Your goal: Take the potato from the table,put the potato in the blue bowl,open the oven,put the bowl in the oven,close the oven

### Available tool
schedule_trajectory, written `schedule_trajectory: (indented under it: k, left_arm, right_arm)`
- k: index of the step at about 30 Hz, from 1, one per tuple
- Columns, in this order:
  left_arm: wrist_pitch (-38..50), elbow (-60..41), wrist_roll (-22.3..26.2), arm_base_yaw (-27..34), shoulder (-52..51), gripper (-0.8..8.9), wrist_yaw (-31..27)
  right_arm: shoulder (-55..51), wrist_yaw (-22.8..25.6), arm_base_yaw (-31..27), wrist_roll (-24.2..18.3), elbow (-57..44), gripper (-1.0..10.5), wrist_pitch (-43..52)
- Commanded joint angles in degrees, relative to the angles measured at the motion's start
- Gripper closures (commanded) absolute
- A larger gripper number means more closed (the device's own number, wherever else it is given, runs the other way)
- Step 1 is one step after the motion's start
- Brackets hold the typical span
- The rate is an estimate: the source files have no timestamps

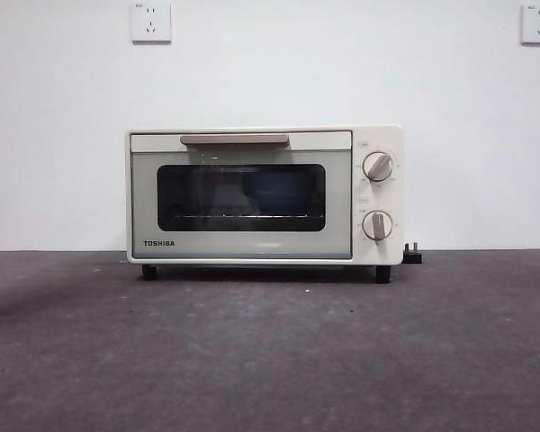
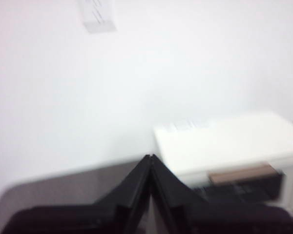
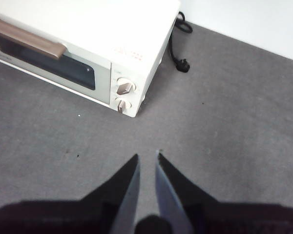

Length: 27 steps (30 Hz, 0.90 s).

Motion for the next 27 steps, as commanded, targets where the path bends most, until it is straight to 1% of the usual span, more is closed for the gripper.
schedule_trajectory:
  k: [1,3,6,12,17,24,27]
  left_arm:
    - [8.44,-13.77,0.74,1.01,-6.99,8.18,-0.48]
    - [10.64,-21.94,0.74,1.57,-12.39,8.18,-0.5]
    - [10.82,-31.08,0.74,1.66,-18.84,8.18,-0.5]
    - [12.72,-44.04,0.68,1.97,-26.05,8.18,-2.01]
    - [13.84,-49.64,0.72,2.84,-28.81,8.18,-1.97]
    - [20.22,-56.78,0.46,3.82,-33.4,8.18,-1.97]
    - [20.35,-58.66,-0.02,3.82,-35.26,8.18,-1.99]
  right_arm:
    - [1.11,0.02,0.04,-0.2,-0.11,8.9,-1.05]
    - [1.9,0.04,0.04,-0.2,-0.11,8.9,-1.05]
    - [2.62,0.04,0.04,-0.2,-0.11,8.9,-1.03]
    - [2.93,0.04,0.04,-0.2,-0.09,8.9,-0.76]
    - [2.93,0.04,0.04,-0.17,-0.09,8.9,-0.79]
    - [2.93,0.04,0.04,-0.2,-0.11,8.9,-0.79]
    - [2.93,0.04,0.04,-0.17,-0.11,8.9,-0.79]
